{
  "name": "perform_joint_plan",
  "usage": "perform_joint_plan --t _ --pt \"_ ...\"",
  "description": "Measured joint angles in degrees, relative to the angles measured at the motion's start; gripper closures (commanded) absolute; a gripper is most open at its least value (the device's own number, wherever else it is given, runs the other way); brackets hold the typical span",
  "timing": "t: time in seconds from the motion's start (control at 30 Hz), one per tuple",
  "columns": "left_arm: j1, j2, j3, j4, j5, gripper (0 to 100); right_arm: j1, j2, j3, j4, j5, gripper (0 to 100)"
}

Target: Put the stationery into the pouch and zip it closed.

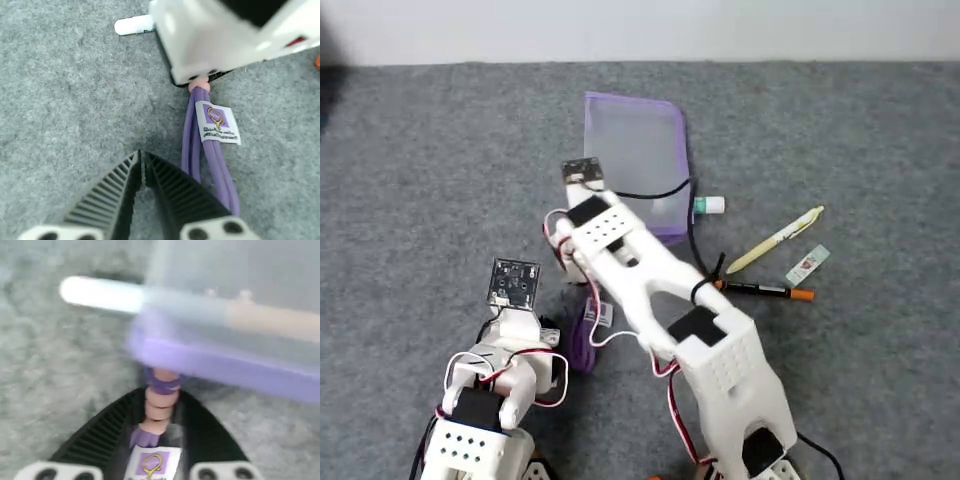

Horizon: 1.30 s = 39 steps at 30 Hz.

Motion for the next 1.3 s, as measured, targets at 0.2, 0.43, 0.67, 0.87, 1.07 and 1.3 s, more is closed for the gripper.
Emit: perform_joint_plan --t 0.2,0.43,0.67,0.87,1.07,1.3 --pt "0.0 0.0 0.0 0.0 0.0 99 0.1 -0.3 -0.8 7.6 0.0 99.1" --pt "0.0 0.0 0.0 0.0 0.0 99 0.2 -9.6 -0.9 18.7 0.7 99.1" --pt "0.0 0.0 0.0 0.0 0.0 99 2.9 -17.1 -0.9 23.7 1.6 99.1" --pt "0.0 0.0 0.0 0.0 0.0 99 3.6 -18.7 -0.9 23.8 3.5 99.1" --pt "0.0 0.0 0.0 0.0 0.0 99 3.7 -18.7 -0.9 24.4 6.2 99.1" --pt "0.0 0.0 0.0 0.0 0.0 99 4.5 -24.1 -0.9 25.2 9.4 99.1"
